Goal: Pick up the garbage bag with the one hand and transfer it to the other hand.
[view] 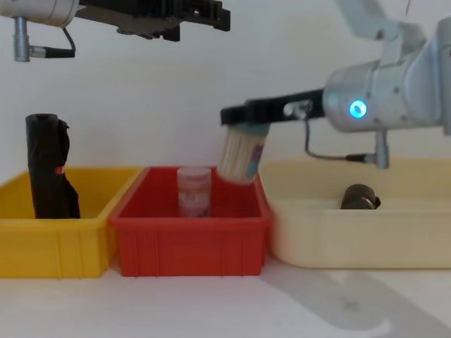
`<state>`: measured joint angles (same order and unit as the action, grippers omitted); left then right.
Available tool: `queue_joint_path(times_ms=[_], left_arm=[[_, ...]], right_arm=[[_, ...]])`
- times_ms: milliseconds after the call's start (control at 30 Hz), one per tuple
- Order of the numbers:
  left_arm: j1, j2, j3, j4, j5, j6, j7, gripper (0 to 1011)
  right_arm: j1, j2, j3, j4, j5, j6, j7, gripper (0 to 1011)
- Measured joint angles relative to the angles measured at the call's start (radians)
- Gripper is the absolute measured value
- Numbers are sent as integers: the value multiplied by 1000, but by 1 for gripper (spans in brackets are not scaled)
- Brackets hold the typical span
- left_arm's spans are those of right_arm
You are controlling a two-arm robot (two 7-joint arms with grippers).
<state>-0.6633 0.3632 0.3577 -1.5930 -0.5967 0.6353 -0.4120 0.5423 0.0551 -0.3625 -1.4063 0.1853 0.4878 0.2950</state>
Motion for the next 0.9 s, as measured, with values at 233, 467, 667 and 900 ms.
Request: queue_joint_path(times_ms=[233,467,667,900], left_arm=[[0,0,0,0,0,0,0,1002],[0,0,0,0,0,0,0,1002],[0,0,0,0,0,0,0,1001],[0,0,0,0,0,0,0,1001]], right_arm=[[-36,0,78,-63,51,-11,-18,666],[-71,6,161,-91,93,-35,-49,666],[-91,18,204,-83,98,-81,-77,793],[-114,36,230,-49,68,-196,-116,960]])
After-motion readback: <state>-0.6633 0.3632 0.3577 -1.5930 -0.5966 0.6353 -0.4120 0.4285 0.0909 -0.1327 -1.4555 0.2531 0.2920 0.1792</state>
